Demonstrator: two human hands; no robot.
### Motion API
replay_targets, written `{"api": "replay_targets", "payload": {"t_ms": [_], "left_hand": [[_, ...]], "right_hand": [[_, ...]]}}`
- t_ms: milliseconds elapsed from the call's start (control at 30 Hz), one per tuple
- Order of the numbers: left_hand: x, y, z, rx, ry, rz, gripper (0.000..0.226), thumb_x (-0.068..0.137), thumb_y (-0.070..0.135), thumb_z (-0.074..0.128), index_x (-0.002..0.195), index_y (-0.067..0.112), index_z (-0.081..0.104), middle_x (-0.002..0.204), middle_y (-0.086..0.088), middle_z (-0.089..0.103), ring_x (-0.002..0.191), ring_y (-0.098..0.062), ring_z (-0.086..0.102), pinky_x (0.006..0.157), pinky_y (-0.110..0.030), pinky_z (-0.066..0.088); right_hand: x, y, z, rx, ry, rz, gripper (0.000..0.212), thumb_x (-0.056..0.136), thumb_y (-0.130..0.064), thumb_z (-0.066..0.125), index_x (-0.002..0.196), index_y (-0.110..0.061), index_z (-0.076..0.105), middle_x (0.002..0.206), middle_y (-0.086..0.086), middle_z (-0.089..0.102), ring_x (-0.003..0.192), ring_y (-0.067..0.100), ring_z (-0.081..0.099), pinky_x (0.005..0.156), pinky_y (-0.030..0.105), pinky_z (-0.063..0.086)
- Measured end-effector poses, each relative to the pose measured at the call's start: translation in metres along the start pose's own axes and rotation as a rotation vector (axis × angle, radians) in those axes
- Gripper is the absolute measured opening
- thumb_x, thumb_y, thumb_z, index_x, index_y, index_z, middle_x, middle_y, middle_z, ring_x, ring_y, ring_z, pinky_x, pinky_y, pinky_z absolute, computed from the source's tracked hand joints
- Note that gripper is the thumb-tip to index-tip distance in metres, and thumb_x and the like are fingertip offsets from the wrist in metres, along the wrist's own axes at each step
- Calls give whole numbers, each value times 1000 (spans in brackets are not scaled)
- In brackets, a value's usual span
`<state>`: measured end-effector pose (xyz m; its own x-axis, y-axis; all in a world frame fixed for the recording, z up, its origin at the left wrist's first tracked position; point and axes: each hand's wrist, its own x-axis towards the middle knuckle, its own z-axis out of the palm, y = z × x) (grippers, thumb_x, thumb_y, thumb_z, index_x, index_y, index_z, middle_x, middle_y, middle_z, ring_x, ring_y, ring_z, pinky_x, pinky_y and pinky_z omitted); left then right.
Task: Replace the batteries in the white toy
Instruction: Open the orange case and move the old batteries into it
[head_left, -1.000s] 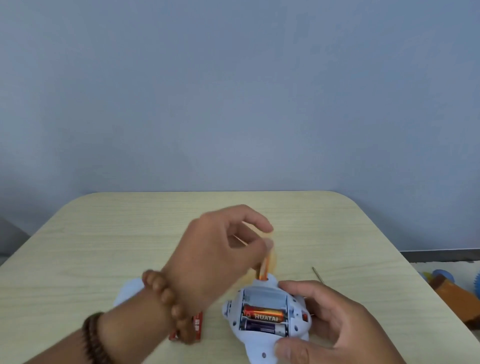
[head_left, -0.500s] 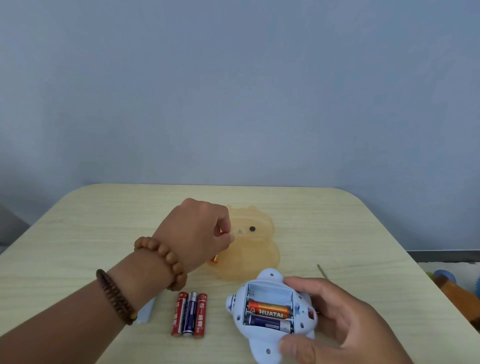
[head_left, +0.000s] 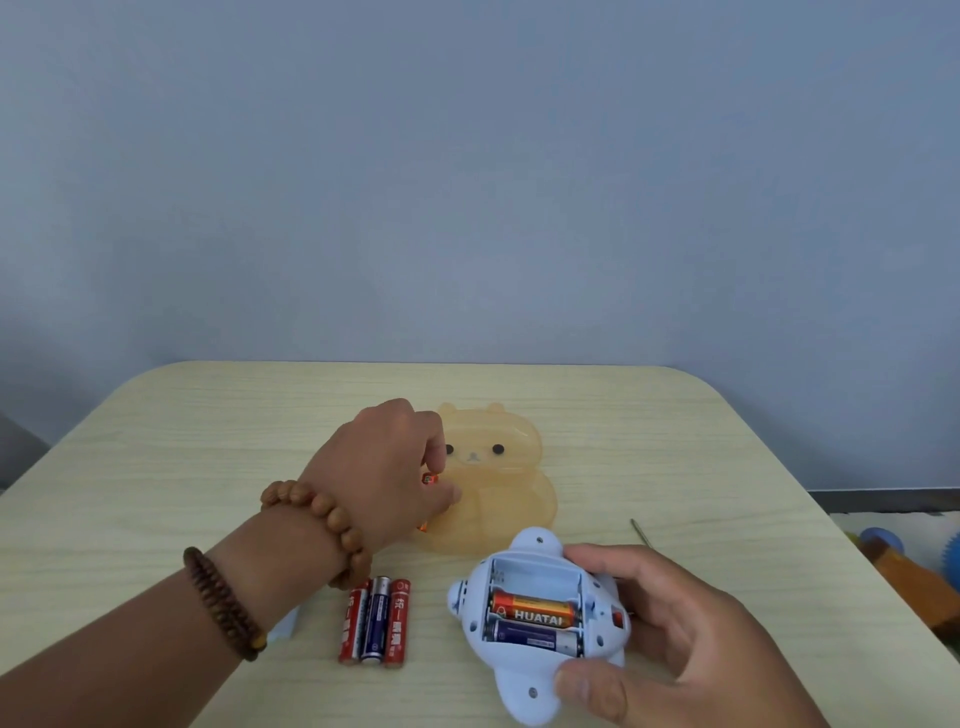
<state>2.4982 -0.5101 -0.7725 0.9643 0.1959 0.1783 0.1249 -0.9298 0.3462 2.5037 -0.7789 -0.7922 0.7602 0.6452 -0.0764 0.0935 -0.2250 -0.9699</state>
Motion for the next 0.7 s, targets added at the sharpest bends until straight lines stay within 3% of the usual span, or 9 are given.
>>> {"api": "replay_targets", "payload": {"t_ms": [133,333,433,500,600,700], "left_hand": [[-1,-2,2,-13,-17,-15,23,74,43,78,74,30,59,88,11,53,77,-5,54,72,-28,51],[-10,0,-11,-48,38,16,25,82,58,64,82,33,61,91,16,55,79,-1,52,64,-16,37],[-37,3,-40,-192,73,198,46,72,78,58,101,42,59,101,22,59,93,-1,56,69,-12,42],[-55,15,-46,-286,-21,256,69,60,82,67,118,47,53,113,26,56,107,1,55,82,-8,42],[-74,27,-28,-412,-146,132,72,60,76,72,123,51,47,118,30,53,122,12,46,98,-5,35],[-88,32,-16,-225,-108,265,91,56,73,76,135,58,33,124,45,42,115,32,30,89,9,22]], "right_hand": [[0,0,0,-11,19,0,77,45,-57,98,116,-49,69,115,-7,79,106,13,76,92,29,58],[-3,-4,1,-10,22,-2,76,43,-58,97,114,-50,70,111,-8,80,103,12,77,90,29,60],[-4,-5,-2,21,29,-7,75,40,-56,99,110,-49,73,106,-6,82,99,13,78,88,26,61],[-6,-9,-5,45,25,-16,76,38,-57,99,109,-46,74,104,-3,82,98,15,79,86,25,61],[-7,-17,-8,79,-13,-38,74,41,-52,100,110,-42,75,106,0,82,100,17,78,84,20,59],[-6,-21,-8,74,-66,-42,68,47,-40,101,111,-41,75,108,1,82,102,19,78,85,21,59]]}}
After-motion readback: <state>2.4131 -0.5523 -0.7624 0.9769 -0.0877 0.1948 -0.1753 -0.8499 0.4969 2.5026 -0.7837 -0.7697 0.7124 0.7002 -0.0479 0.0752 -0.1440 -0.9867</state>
